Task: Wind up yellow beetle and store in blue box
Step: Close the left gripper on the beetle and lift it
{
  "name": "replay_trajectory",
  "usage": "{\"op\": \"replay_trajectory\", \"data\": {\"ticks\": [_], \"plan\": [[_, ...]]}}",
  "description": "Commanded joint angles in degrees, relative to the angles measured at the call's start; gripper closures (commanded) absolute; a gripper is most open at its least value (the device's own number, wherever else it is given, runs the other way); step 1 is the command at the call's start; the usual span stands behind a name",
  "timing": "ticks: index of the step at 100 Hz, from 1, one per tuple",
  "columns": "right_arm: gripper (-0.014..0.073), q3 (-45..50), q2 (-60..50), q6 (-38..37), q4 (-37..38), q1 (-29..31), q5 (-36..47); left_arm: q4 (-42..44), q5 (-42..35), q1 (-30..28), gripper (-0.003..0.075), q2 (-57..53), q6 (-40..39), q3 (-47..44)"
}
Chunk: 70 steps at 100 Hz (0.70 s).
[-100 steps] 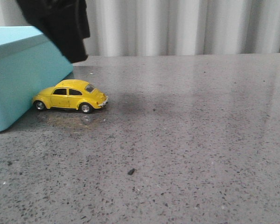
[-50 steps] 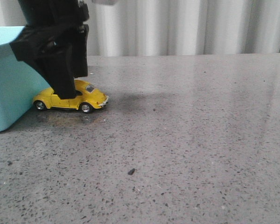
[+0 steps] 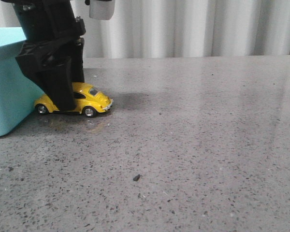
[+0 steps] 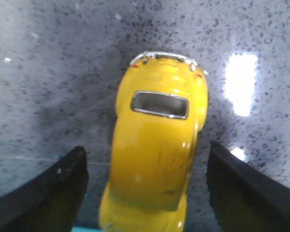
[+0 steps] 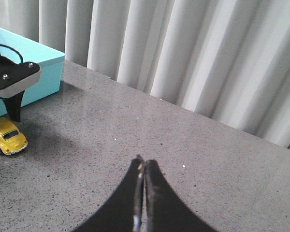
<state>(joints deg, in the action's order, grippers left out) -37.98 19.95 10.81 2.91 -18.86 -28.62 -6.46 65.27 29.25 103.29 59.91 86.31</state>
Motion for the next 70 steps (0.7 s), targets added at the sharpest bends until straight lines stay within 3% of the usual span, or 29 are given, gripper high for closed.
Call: {"op": "replay_trajectory", "data": {"ticks": [1, 20, 53, 63, 70], "plan": [[0.0635, -1.4, 0.3, 0.5, 0.9, -0.2, 5.2, -4.0, 0.3, -0.2, 0.025, -1.6, -0.2, 1.6], [0.0635, -1.4, 0.3, 0.5, 0.9, -0.2, 5.2, -6.0, 0.8, -0.2, 0.0309, -0.6, -0.2, 1.6], [0.0635, -1.4, 0.3, 0.5, 0.9, -0.2, 5.2, -10.4, 1.3, -0.2, 0.0683, -0.7, -0.2, 1.7], [0.0635, -1.4, 0.3, 0.5, 0.9, -0.2, 5.2, -10.8, 2.4, -0.2, 0.0742, -0.7, -0.2, 3.0], [0.0635, -1.4, 0.3, 0.5, 0.9, -0.2, 5.2, -11.3, 3.2, -0.2, 0.0741, -1.0, -0.2, 4.8]]}}
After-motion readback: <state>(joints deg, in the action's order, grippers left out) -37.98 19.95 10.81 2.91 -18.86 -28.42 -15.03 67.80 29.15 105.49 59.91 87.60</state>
